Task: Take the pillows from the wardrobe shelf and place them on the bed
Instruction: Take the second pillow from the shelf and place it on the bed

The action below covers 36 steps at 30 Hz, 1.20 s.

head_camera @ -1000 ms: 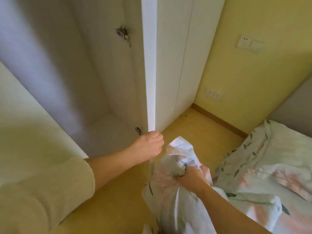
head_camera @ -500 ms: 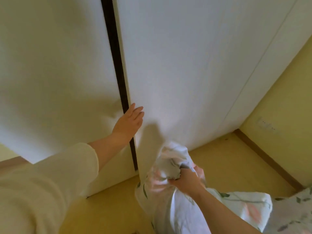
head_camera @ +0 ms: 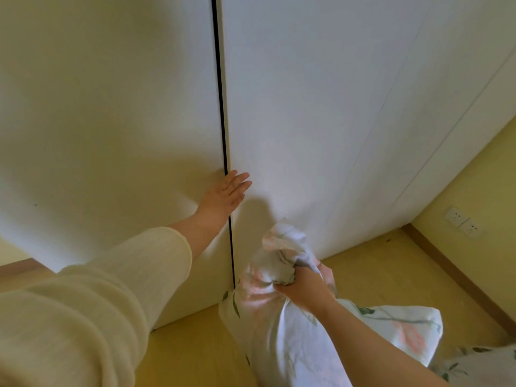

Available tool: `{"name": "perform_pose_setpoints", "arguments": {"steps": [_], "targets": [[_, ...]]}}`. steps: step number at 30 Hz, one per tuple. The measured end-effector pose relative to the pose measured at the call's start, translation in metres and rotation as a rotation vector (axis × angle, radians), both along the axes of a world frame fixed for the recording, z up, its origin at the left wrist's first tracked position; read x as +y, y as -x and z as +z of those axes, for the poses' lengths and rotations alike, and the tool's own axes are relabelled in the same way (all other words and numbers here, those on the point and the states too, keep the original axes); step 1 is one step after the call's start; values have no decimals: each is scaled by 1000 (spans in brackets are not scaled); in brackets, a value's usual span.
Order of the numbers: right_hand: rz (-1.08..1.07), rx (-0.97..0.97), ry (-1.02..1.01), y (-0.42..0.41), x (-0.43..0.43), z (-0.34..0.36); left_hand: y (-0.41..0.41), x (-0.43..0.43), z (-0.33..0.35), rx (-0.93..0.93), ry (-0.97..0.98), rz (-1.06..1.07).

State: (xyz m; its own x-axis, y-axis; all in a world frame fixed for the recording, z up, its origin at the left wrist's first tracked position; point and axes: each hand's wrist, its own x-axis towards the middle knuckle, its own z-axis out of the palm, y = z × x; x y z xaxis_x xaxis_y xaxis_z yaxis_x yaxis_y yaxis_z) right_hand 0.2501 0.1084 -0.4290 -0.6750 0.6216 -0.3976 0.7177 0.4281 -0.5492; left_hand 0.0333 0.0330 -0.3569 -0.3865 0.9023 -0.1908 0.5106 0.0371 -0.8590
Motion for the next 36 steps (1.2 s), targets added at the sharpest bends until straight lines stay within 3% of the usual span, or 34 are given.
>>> {"name": "perform_pose_setpoints", "arguments": {"steps": [14, 16, 20, 26, 32, 36], "targets": [[-2, -42, -58, 42, 9, 11, 38, 4, -1, -5, -1, -99], [0, -41, -60, 43, 10, 12, 32, 4, 0, -223, -53, -73], [44, -43, -49, 45, 11, 11, -4, -1, -1, -904, -193, 20], [234, -40, -25, 50, 10, 15, -50, 1, -25, -1317, -303, 190], [415, -61, 38, 33, 28, 24, -88, 8, -30, -1179, -269, 444], [561, -131, -63, 19, 54, 36, -105, 4, -25, -1120, -352, 432]]}}
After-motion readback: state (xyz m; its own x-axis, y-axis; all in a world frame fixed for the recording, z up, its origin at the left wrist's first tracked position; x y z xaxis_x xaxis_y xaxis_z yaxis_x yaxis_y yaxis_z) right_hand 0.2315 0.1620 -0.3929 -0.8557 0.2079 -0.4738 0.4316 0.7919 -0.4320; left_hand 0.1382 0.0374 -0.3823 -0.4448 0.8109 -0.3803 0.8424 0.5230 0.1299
